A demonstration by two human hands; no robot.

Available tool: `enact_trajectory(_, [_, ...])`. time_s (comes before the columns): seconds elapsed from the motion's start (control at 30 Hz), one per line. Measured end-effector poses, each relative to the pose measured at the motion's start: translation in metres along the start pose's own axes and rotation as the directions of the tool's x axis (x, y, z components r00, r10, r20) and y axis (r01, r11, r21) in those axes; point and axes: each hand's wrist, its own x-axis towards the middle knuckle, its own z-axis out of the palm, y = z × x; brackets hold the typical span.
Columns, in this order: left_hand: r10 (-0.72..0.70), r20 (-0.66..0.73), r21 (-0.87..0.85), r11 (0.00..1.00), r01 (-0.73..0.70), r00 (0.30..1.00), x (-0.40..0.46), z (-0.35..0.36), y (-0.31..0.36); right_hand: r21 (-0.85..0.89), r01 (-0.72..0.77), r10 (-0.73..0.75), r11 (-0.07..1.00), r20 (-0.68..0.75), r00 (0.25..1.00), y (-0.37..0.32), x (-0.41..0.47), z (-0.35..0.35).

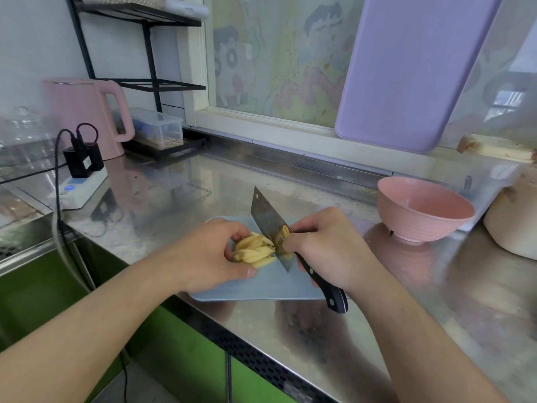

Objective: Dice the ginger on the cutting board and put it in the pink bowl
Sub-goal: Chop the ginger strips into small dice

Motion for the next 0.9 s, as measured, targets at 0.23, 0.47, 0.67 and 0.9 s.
enact_trajectory(0.23, [0.002,-0.033,-0.013,1.0,-0.002,0.999,0.02,0.007,0.005,0.006,-0.018,0.018,1.0,-0.016,1.0,0.001,0.001,-0.009])
enact_trajectory(0.47, [0.016,-0.134,-0.023,1.0,-0.019,0.991,0.018,0.018,0.002,0.008,-0.017,0.017,1.0,-0.013,1.0,0.0,0.002,-0.01])
enact_trajectory(0.67, [0.033,-0.157,-0.014,0.999,-0.036,0.987,0.017,0.017,0.004,-0.006,-0.011,0.011,1.0,-0.027,1.0,0.0,0.001,-0.01])
enact_trajectory(0.9, [0.109,-0.109,-0.025,0.993,-0.112,0.988,0.023,0.018,0.011,0.018,-0.024,0.024,1.0,-0.022,0.999,-0.001,0.0,-0.013])
